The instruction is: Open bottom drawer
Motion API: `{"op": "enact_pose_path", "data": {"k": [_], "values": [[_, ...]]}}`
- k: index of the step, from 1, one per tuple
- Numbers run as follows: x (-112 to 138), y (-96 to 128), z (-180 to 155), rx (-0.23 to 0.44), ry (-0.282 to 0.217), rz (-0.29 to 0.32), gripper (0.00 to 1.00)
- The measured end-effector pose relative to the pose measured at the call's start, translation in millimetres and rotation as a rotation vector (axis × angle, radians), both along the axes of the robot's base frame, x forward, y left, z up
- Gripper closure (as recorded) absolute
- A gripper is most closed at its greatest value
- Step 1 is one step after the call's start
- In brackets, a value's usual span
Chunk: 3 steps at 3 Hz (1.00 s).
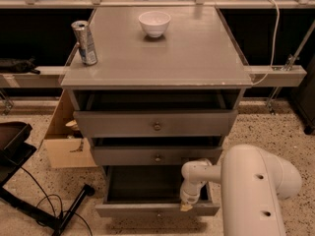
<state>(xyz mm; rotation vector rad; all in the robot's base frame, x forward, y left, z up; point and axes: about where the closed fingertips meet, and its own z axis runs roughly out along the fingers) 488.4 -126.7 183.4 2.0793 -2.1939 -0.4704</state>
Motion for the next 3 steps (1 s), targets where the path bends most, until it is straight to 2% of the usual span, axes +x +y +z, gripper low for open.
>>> {"op": "enact_pose_path", "data": {"k": [1, 2, 3], "values": [[0, 0, 0, 0.0, 0.0, 0.0, 0.28], [-2, 0, 4, 0.002, -0.006, 0.003, 0.0], [-7, 2, 38, 0.005, -0.054, 0.031, 0.0]]}}
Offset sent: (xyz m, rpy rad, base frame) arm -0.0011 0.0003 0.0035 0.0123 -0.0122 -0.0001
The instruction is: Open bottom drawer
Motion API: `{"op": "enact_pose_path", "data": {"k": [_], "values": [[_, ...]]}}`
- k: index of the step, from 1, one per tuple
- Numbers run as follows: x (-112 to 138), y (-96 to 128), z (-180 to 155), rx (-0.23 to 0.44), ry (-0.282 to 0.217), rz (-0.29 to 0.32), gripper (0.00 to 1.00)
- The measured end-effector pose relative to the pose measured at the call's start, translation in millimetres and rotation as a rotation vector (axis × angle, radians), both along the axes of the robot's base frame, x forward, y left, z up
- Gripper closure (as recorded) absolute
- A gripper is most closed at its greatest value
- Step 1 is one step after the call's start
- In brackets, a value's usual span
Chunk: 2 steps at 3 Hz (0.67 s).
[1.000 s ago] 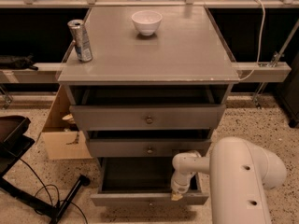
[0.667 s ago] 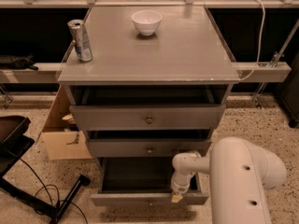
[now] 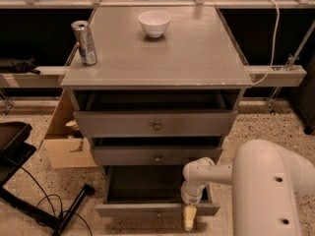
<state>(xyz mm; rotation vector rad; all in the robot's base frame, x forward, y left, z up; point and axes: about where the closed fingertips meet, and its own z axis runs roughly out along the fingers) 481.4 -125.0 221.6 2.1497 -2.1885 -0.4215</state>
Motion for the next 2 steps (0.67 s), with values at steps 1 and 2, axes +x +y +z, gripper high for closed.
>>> {"op": "enact_pose_path", "data": {"k": [1, 2], "values": [[15, 31, 83, -0.008, -0.195, 0.07, 0.0], [-13, 38, 148, -0.037, -0.262, 0.13, 0.0]]}}
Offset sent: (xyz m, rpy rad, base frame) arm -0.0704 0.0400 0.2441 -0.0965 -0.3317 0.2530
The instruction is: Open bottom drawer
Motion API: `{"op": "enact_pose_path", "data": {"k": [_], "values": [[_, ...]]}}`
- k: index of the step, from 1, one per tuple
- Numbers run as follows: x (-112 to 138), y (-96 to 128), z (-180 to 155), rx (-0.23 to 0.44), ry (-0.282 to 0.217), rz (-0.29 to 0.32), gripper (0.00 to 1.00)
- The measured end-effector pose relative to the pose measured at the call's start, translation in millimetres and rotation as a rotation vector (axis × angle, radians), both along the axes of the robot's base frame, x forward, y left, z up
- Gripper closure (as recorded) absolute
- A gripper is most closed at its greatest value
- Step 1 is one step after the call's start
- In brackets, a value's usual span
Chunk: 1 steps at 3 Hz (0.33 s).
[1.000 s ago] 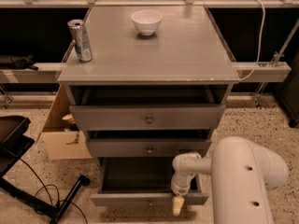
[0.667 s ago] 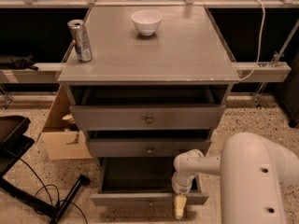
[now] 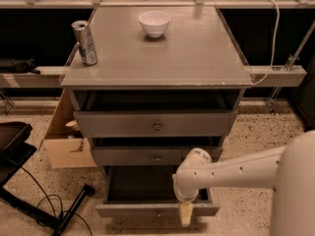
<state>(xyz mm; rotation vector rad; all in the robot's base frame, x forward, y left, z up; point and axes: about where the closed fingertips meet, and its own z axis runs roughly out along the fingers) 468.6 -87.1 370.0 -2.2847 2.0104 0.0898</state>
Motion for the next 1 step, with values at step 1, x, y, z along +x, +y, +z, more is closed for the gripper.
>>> {"op": "enact_pose_path", "data": {"k": [1], "values": [[-48.7, 0.8, 73.0, -0.056, -0.101, 0.025, 0.0]]}}
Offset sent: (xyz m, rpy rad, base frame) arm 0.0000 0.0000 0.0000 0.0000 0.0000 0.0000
